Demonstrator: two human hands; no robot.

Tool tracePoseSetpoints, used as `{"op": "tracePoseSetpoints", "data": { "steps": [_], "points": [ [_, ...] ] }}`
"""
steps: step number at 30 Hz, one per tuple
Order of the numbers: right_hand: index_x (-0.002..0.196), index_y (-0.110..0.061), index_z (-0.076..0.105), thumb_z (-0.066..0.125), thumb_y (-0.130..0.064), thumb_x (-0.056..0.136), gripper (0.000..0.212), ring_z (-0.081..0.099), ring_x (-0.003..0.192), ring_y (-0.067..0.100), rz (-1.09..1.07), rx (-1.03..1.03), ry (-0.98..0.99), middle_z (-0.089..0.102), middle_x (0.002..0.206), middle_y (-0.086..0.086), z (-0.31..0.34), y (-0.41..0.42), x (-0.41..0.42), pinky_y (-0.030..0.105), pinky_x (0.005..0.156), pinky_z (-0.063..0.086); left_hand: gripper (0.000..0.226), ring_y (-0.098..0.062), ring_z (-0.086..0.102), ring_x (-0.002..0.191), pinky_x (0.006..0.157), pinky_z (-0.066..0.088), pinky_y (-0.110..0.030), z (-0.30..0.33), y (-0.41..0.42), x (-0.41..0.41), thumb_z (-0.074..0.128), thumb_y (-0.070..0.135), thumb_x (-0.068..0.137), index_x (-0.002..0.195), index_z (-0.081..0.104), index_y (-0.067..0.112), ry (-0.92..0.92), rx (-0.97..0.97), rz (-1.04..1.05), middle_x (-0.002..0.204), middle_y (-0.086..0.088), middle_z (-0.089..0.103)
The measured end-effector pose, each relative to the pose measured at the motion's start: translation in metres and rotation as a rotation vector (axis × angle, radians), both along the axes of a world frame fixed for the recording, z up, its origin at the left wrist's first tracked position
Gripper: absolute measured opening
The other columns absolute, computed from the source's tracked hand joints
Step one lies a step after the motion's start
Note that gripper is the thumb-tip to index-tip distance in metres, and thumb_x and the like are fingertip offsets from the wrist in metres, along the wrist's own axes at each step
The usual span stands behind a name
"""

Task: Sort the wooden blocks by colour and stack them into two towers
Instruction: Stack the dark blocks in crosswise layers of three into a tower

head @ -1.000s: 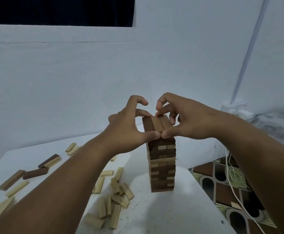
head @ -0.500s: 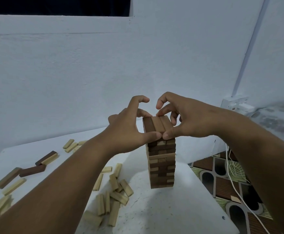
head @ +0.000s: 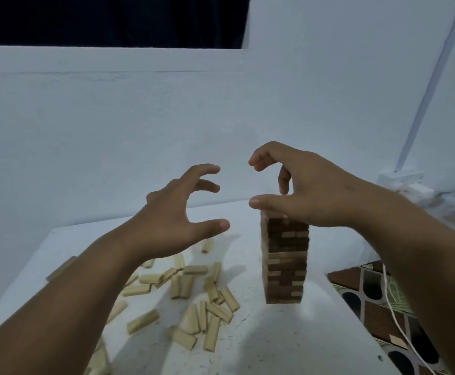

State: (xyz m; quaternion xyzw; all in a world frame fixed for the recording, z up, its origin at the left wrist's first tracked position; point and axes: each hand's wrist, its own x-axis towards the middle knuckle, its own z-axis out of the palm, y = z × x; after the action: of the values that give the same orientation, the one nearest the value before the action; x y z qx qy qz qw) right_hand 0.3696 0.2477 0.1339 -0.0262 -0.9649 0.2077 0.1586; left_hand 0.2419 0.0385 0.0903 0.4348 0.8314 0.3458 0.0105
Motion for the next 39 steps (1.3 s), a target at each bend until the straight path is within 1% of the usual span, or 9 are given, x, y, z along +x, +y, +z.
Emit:
{"op": "tracePoseSetpoints", "data": {
  "steps": [8, 12, 15, 18, 21, 24, 27, 33, 39],
  "points": [
    [0.117, -0.042, 0.048, 0.066, -0.048, 0.087, 0.036, 0.048, 0.071, -0.018, 0.216, -0.091, -0.023, 0.056, 0.105, -0.024, -0.045, -0.103, -0.071, 0.014, 0.065, 0.034, 0.038, -0.010, 0.054, 0.103, 0.103, 0.036, -0.036, -0.020, -0.114, -0.020, 0.064, 0.051, 0.088, 0.119, 0.044, 0.061, 0.037, -0.051, 0.258, 0.119, 0.038, 0.050],
    [0.112, -0.043, 0.049, 0.066, -0.044, 0.089, 0.029, 0.051, 0.065, -0.011, 0.270, -0.151, -0.109, 0.056, 0.111, -0.022, -0.084, -0.136, -0.114, 0.019, 0.064, 0.038, 0.028, 0.014, 0.048, 0.094, 0.105, 0.030, -0.036, -0.043, -0.161, -0.042, 0.064, 0.048, 0.091, 0.117, 0.053, 0.051, 0.038, -0.116, 0.373, 0.108, 0.041, 0.047],
    [0.112, -0.041, 0.051, 0.066, -0.040, 0.090, 0.026, 0.051, 0.063, -0.003, 0.290, -0.132, -0.173, 0.056, 0.113, -0.020, -0.114, -0.153, -0.146, 0.018, 0.064, 0.039, 0.023, 0.008, 0.049, 0.101, 0.107, 0.032, -0.041, -0.063, -0.188, -0.068, 0.060, 0.049, 0.092, 0.115, 0.055, 0.046, 0.013, -0.141, 0.434, 0.110, 0.036, 0.053],
    [0.115, -0.039, 0.053, 0.064, -0.037, 0.091, 0.026, 0.051, 0.076, -0.003, 0.293, -0.092, -0.254, 0.056, 0.114, -0.020, -0.139, -0.166, -0.177, 0.027, 0.079, 0.048, 0.018, -0.002, 0.051, 0.111, 0.103, 0.038, -0.046, -0.090, -0.207, -0.099, 0.059, 0.046, 0.094, 0.111, 0.057, 0.045, -0.020, -0.201, 0.494, 0.114, 0.031, 0.058],
    [0.122, -0.037, 0.054, 0.062, -0.033, 0.093, 0.030, 0.054, 0.097, 0.004, 0.300, -0.032, -0.319, 0.054, 0.121, -0.020, -0.159, -0.178, -0.207, 0.034, 0.092, 0.049, 0.007, -0.008, 0.058, 0.100, 0.092, 0.046, -0.034, -0.115, -0.215, -0.127, 0.060, 0.039, 0.094, 0.099, 0.059, 0.044, -0.086, -0.235, 0.533, 0.112, 0.024, 0.062],
    [0.121, -0.034, 0.054, 0.060, -0.023, 0.093, 0.031, 0.053, 0.111, 0.011, 0.337, -0.003, -0.319, 0.051, 0.123, -0.022, -0.173, -0.196, -0.231, 0.038, 0.096, 0.047, 0.023, -0.013, 0.058, 0.101, 0.081, 0.044, -0.023, -0.137, -0.215, -0.153, 0.059, 0.039, 0.095, 0.118, 0.059, 0.034, -0.133, -0.239, 0.585, 0.125, 0.010, 0.060],
    [0.118, -0.030, 0.053, 0.060, -0.016, 0.093, 0.030, 0.054, 0.101, 0.015, 0.340, 0.058, -0.299, 0.054, 0.114, -0.010, -0.183, -0.218, -0.254, 0.038, 0.089, 0.049, 0.050, -0.015, 0.057, 0.099, 0.084, 0.043, -0.026, -0.150, -0.213, -0.173, 0.062, 0.050, 0.090, 0.133, 0.054, 0.025, -0.177, -0.243, 0.646, 0.123, 0.004, 0.061],
    [0.126, -0.024, 0.052, 0.059, -0.018, 0.095, 0.033, 0.048, 0.105, 0.018, 0.352, 0.232, -0.203, 0.056, 0.111, -0.001, -0.201, -0.242, -0.280, 0.036, 0.090, 0.046, 0.037, -0.013, 0.057, 0.091, 0.076, 0.043, -0.025, -0.166, -0.209, -0.192, 0.061, 0.031, 0.094, 0.129, 0.057, 0.021, -0.148, -0.243, 0.704, 0.108, 0.002, 0.068],
    [0.112, -0.018, 0.052, 0.057, -0.003, 0.086, 0.030, 0.051, 0.081, 0.007, 0.339, -0.213, 0.055, 0.043, 0.104, -0.002, -0.199, -0.228, -0.290, 0.026, 0.075, 0.047, 0.040, -0.010, 0.051, 0.092, 0.078, 0.039, -0.023, -0.165, -0.214, -0.193, 0.052, 0.026, 0.100, 0.139, 0.050, 0.020, -0.167, -0.128, 0.745, 0.116, 0.000, 0.065]
  ]
}}
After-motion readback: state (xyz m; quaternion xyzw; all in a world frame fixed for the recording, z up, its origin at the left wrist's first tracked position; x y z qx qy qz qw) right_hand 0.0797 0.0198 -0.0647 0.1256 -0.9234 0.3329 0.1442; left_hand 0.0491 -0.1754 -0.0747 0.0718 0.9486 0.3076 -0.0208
